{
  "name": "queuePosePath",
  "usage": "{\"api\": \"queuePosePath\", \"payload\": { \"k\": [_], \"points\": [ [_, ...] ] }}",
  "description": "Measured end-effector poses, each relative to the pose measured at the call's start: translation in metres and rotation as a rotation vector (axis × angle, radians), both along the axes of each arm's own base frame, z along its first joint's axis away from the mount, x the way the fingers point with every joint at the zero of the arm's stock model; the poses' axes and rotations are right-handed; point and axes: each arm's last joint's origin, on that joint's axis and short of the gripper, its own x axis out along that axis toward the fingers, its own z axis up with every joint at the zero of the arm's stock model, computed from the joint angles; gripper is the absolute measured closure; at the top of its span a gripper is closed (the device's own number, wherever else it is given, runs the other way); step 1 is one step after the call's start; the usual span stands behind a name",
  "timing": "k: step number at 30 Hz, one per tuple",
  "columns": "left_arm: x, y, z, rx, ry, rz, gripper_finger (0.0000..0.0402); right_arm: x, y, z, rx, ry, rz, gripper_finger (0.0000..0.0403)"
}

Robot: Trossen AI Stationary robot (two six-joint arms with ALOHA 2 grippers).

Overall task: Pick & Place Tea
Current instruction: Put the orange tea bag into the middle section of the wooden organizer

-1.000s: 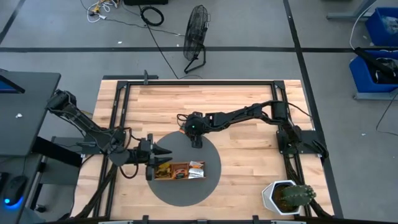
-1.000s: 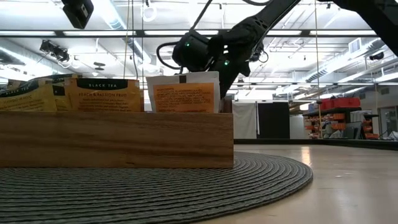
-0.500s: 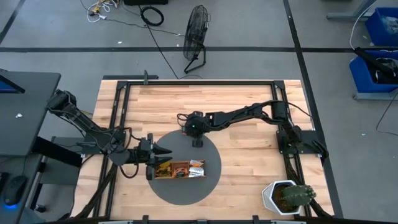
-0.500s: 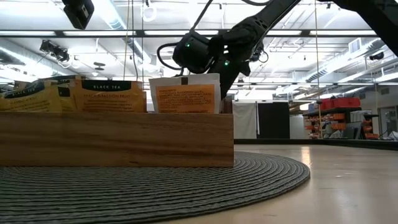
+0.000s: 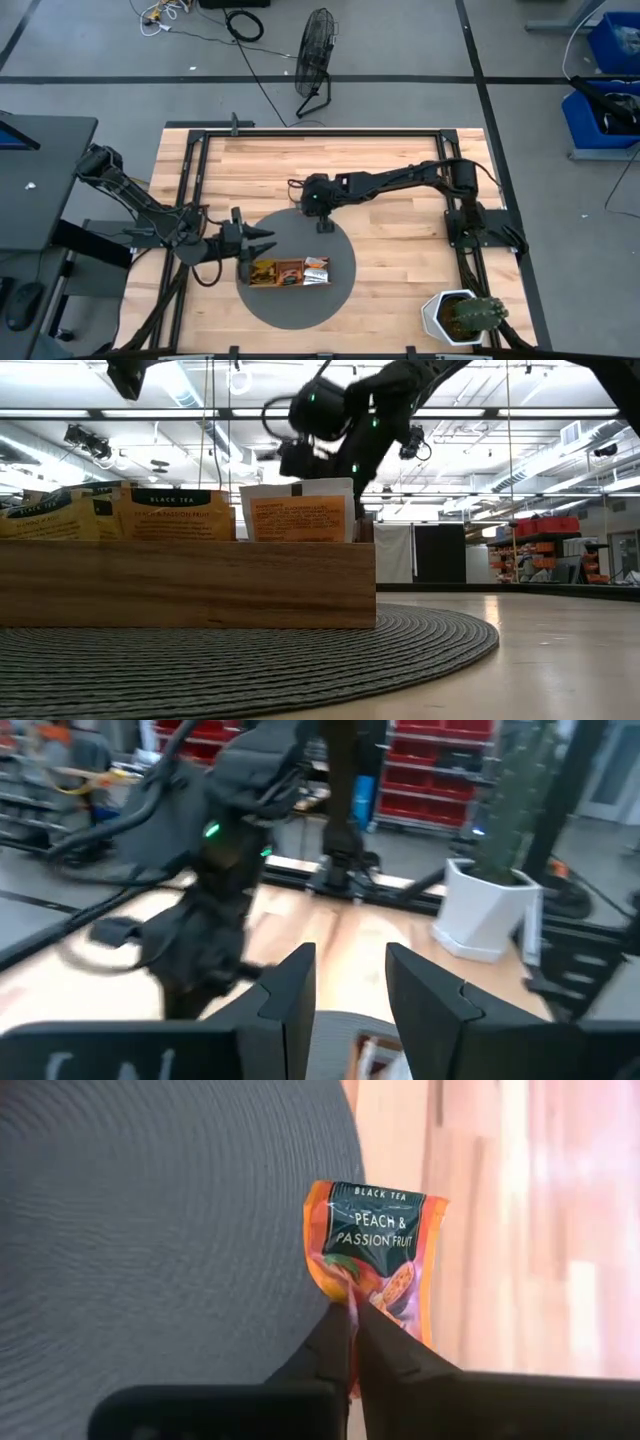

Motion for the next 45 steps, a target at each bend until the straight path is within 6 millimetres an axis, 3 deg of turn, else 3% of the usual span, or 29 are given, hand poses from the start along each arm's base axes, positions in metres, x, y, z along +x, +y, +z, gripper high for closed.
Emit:
{"api": "queuePosePath", "payload": {
  "k": [4, 9, 17, 25, 34, 45],
  "points": [
    [-0.001, 0.002, 0.004, 0.028, -0.016, 0.051, 0.0275, -0.001, 0.001, 0.026, 0.021, -0.037, 0.036, 0.0401],
    [-0.002, 0.004, 0.017, 0.08, -0.087, 0.079, 0.0275, -0.002, 0.007, 0.066, 0.179, -0.131, 0.09, 0.0401],
    [-0.005, 0.009, 0.041, 0.09, -0.245, 0.128, 0.0275, -0.004, 0.029, 0.121, 0.4, -0.275, 0.29, 0.0402],
    [-0.011, 0.016, 0.056, 0.037, -0.353, 0.144, 0.0275, -0.005, 0.049, 0.135, 0.422, -0.313, 0.361, 0.0403],
    [-0.013, 0.015, 0.06, -0.032, -0.429, 0.033, 0.0275, -0.008, 0.065, 0.141, 0.52, -0.316, 0.418, 0.0403],
    [-0.012, 0.01, 0.061, -0.056, -0.484, -0.132, 0.0275, -0.011, 0.072, 0.176, 0.706, -0.476, 0.498, 0.0403]
  ]
}}
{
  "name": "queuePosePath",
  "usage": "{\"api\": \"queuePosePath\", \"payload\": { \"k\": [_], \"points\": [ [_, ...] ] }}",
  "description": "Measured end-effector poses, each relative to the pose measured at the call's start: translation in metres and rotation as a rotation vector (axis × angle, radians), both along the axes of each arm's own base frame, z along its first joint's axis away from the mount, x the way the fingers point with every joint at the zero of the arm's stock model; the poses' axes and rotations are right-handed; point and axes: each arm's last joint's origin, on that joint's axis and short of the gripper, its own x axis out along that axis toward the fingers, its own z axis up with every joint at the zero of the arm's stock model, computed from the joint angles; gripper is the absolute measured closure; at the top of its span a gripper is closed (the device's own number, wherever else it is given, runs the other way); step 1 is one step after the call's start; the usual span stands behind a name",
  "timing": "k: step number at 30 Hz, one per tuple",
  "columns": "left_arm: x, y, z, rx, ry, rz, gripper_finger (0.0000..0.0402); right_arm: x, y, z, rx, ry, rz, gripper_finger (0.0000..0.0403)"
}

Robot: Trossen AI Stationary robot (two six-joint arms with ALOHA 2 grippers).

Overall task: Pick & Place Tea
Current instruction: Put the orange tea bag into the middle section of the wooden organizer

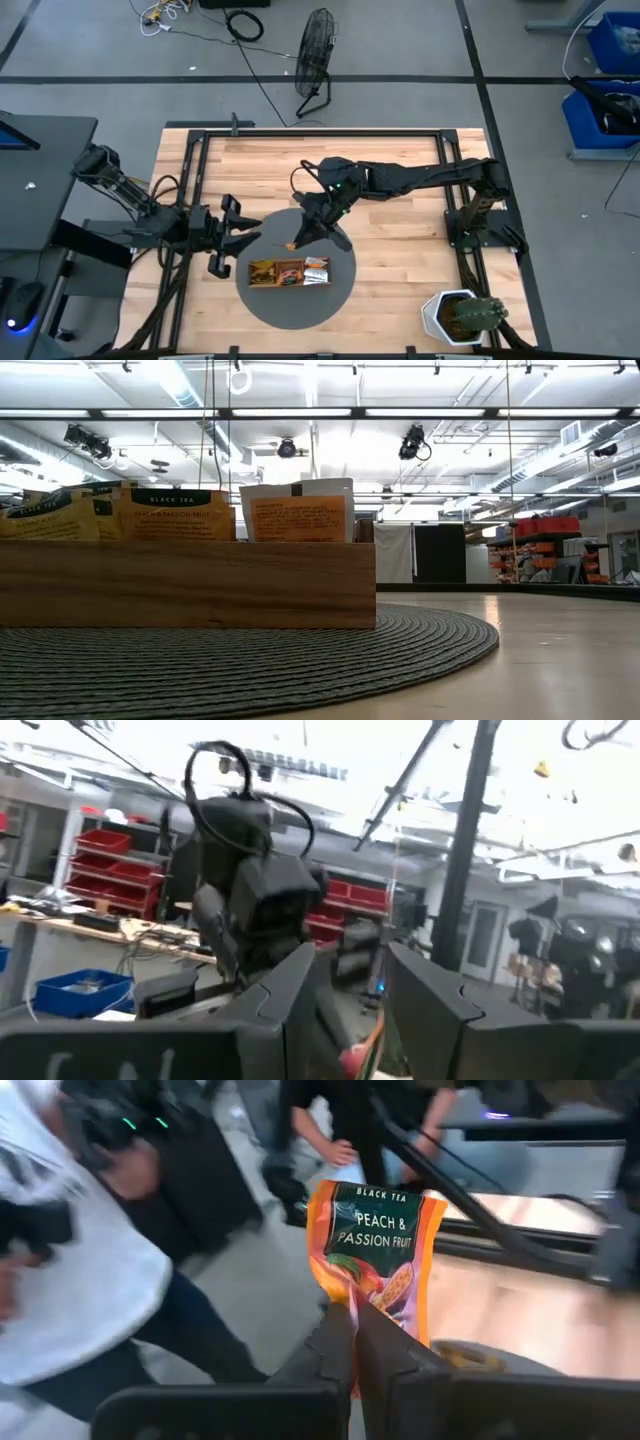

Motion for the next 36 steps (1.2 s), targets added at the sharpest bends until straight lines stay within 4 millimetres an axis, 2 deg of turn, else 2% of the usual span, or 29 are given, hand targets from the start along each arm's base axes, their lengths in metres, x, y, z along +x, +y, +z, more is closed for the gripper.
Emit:
{"api": "queuePosePath", "payload": {
  "k": [5, 15, 22, 27, 36],
  "points": [
    [0.005, -0.002, -0.009, 0.032, 0.071, -0.04, 0.0275, 0.001, 0.001, 0.006, 0.088, 0.003, 0.026, 0.0403],
    [0.014, 0.002, -0.016, 0.064, 0.159, -0.072, 0.0275, 0.001, 0.0, 0.004, 0.124, 0.069, -0.013, 0.0403],
    [0.028, 0.006, -0.004, 0.166, 0.372, -0.135, 0.0275, 0.001, -0.001, 0.003, 0.13, 0.083, -0.024, 0.0403],
    [0.031, 0.011, 0.008, 0.222, 0.383, -0.135, 0.0275, 0.001, -0.003, 0.002, 0.128, 0.091, -0.044, 0.0403],
    [0.011, 0.017, 0.021, 0.167, 0.359, -0.196, 0.0275, 0.001, -0.006, -0.001, 0.12, 0.121, -0.087, 0.0403]
  ]
}}
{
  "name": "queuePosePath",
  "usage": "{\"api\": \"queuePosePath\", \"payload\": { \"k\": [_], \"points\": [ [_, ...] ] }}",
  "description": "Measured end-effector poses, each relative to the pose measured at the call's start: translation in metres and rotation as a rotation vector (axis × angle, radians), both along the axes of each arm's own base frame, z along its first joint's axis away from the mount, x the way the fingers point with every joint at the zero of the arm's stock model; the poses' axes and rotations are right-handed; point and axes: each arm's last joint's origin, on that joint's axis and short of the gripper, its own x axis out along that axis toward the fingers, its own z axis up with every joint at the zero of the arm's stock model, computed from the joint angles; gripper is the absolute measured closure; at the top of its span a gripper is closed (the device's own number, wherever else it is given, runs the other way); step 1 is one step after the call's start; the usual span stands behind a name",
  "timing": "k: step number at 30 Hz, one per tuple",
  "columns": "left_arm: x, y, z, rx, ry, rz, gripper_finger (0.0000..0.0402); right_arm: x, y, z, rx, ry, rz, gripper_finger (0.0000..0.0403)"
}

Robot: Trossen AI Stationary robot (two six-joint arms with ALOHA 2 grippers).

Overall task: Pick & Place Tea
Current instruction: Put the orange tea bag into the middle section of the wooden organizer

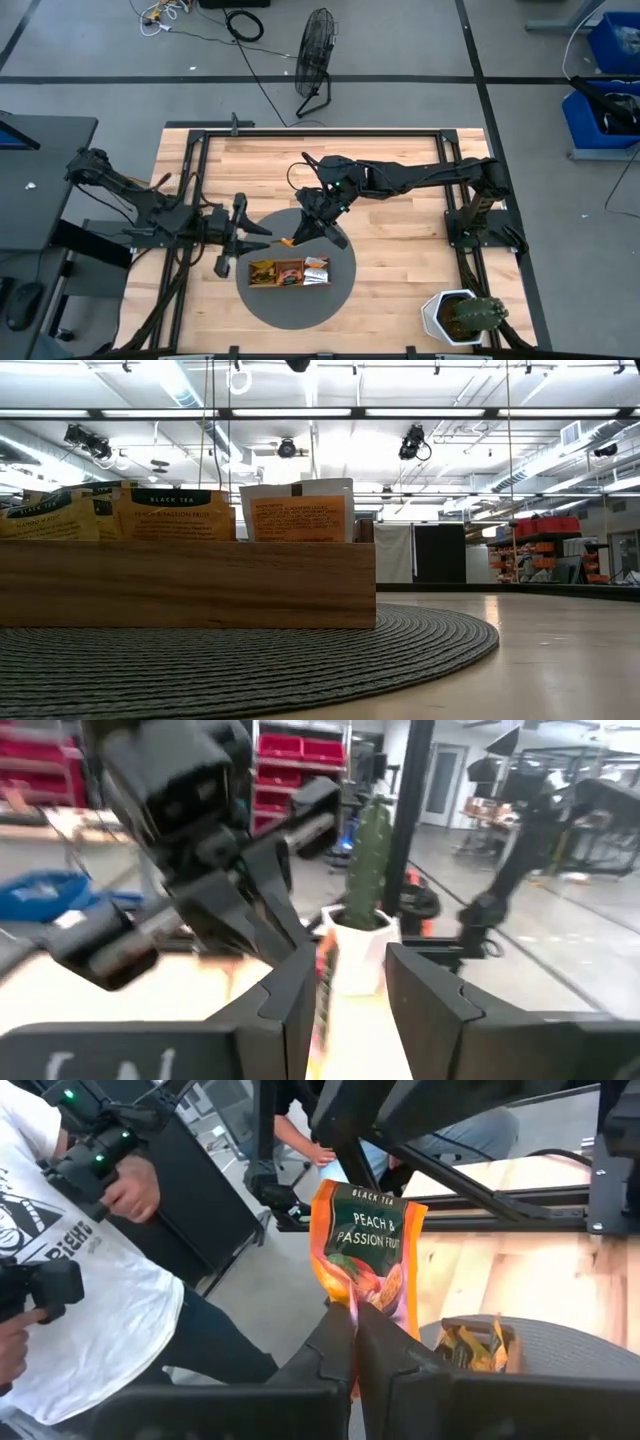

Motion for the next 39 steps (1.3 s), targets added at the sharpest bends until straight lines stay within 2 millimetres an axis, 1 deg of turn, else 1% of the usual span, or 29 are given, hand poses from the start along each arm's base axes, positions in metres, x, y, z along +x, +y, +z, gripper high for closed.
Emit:
{"api": "queuePosePath", "payload": {
  "k": [3, 11, 17, 22, 29, 33, 39],
  "points": [
    [-0.004, 0.001, -0.001, -0.05, 0.033, -0.031, 0.0275, 0.0, -0.001, 0.0, 0.0, -0.004, -0.003, 0.0403],
    [0.0, 0.003, -0.011, -0.011, 0.114, -0.012, 0.0275, 0.001, -0.003, 0.002, 0.001, -0.019, -0.006, 0.0403],
    [0.001, 0.007, -0.012, 0.026, 0.118, 0.044, 0.0275, 0.001, -0.003, 0.002, 0.008, -0.023, -0.004, 0.0403],
    [0.002, 0.008, -0.012, 0.0, 0.122, 0.006, 0.0275, 0.001, -0.003, 0.002, 0.01, -0.021, -0.006, 0.0403],
    [0.002, 0.008, -0.012, 0.0, 0.122, 0.0, 0.0278, 0.002, -0.003, 0.003, -0.004, -0.035, -0.026, 0.0403],
    [0.002, 0.008, -0.012, 0.001, 0.122, 0.001, 0.0303, 0.003, -0.004, 0.005, -0.002, -0.06, -0.03, 0.0403],
    [0.002, 0.008, -0.012, 0.025, 0.119, 0.001, 0.0387, 0.003, -0.004, 0.005, 0.014, -0.047, -0.037, 0.0403]
  ]
}}
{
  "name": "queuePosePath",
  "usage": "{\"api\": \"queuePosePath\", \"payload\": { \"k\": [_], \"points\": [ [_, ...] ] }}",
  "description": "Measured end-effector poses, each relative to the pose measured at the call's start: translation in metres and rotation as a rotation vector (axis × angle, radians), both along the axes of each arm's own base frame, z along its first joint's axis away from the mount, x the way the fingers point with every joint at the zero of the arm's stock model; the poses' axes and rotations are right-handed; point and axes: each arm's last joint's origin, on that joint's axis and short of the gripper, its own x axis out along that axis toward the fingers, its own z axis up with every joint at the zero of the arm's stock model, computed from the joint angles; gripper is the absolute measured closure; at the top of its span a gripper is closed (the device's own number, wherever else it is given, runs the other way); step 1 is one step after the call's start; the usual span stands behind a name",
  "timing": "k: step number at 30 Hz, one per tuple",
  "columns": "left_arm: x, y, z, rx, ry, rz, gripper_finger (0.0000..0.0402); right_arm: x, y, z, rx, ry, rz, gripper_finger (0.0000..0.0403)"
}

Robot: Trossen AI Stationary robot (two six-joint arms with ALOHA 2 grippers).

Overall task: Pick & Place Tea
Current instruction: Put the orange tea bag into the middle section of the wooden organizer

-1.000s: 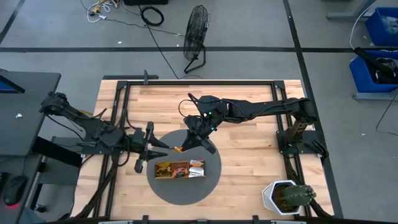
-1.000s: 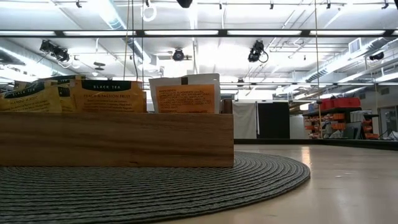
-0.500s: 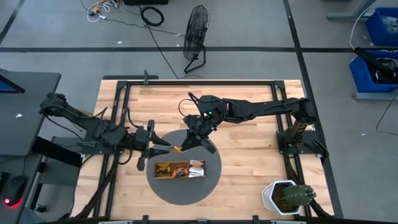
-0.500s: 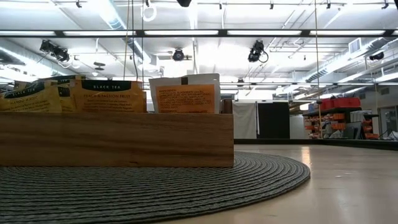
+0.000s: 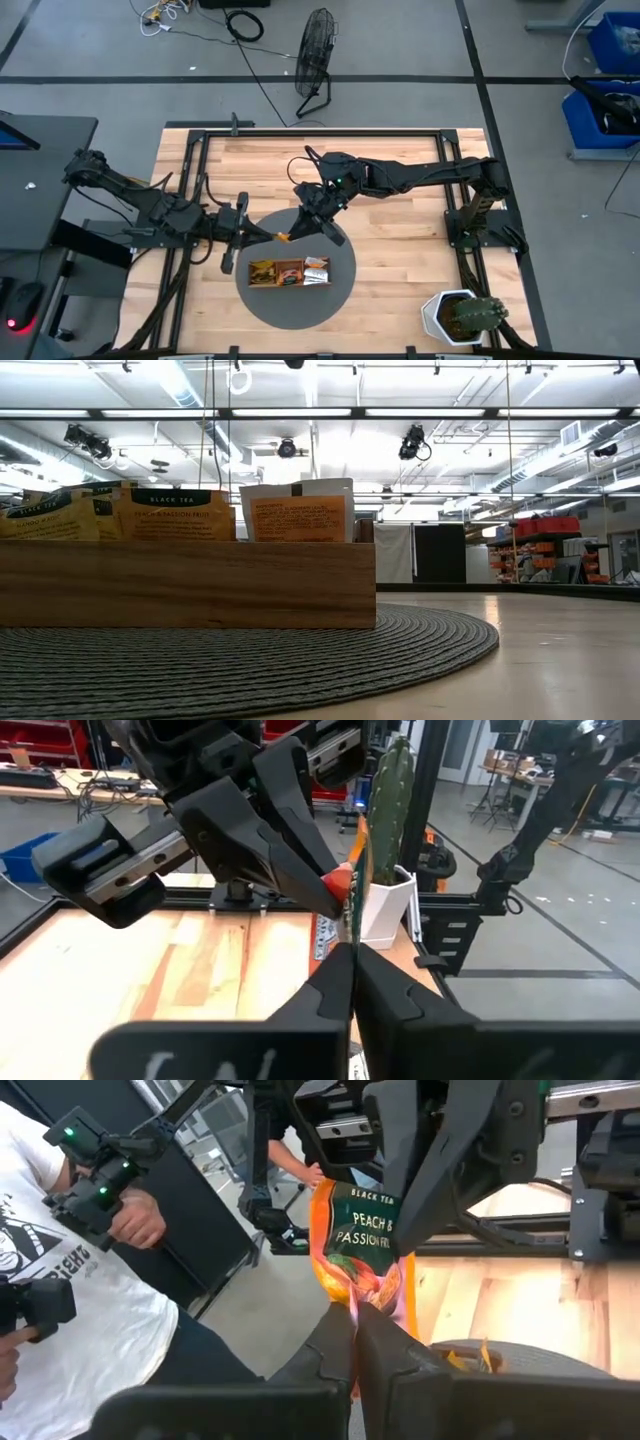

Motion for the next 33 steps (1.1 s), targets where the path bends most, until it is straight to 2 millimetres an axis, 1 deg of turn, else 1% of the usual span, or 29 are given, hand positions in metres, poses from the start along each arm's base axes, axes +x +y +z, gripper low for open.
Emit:
{"api": "queuePosePath", "payload": {
  "k": [4, 8, 10, 13, 16, 19, 22, 24, 28, 33],
  "points": [
    [0.0, 0.0, 0.0, 0.004, 0.001, 0.005, 0.0397, 0.0, -0.001, -0.001, 0.051, 0.062, -0.056, 0.0396],
    [0.0, 0.001, -0.003, 0.011, 0.026, 0.01, 0.0398, -0.004, -0.003, -0.003, 0.075, 0.134, -0.071, 0.0352],
    [-0.001, 0.001, -0.005, -0.004, 0.051, 0.011, 0.0399, -0.009, -0.003, 0.001, 0.067, 0.136, -0.069, 0.0324],
    [-0.002, 0.001, -0.01, -0.025, 0.107, 0.015, 0.0399, -0.021, -0.002, 0.018, 0.069, 0.106, -0.061, 0.0286],
    [-0.003, 0.001, -0.017, -0.048, 0.172, 0.014, 0.04, -0.038, -0.001, 0.031, 0.04, 0.117, -0.091, 0.026],
    [0.0, -0.001, -0.025, -0.071, 0.238, 0.012, 0.04, -0.058, 0.002, 0.037, -0.062, 0.165, -0.182, 0.025],
    [0.008, -0.006, -0.033, -0.121, 0.292, -0.007, 0.04, -0.073, 0.009, 0.039, -0.174, 0.214, -0.294, 0.0252],
    [0.016, -0.01, -0.041, -0.153, 0.333, -0.016, 0.04, -0.079, 0.014, 0.035, -0.199, 0.225, -0.331, 0.0255],
    [0.03, -0.017, -0.057, -0.161, 0.395, -0.014, 0.04, -0.087, 0.024, 0.023, -0.153, 0.214, -0.342, 0.0262],
    [0.048, -0.026, -0.072, -0.181, 0.483, 0.02, 0.0401, -0.091, 0.032, -0.007, -0.114, 0.242, -0.393, 0.027]
  ]
}}
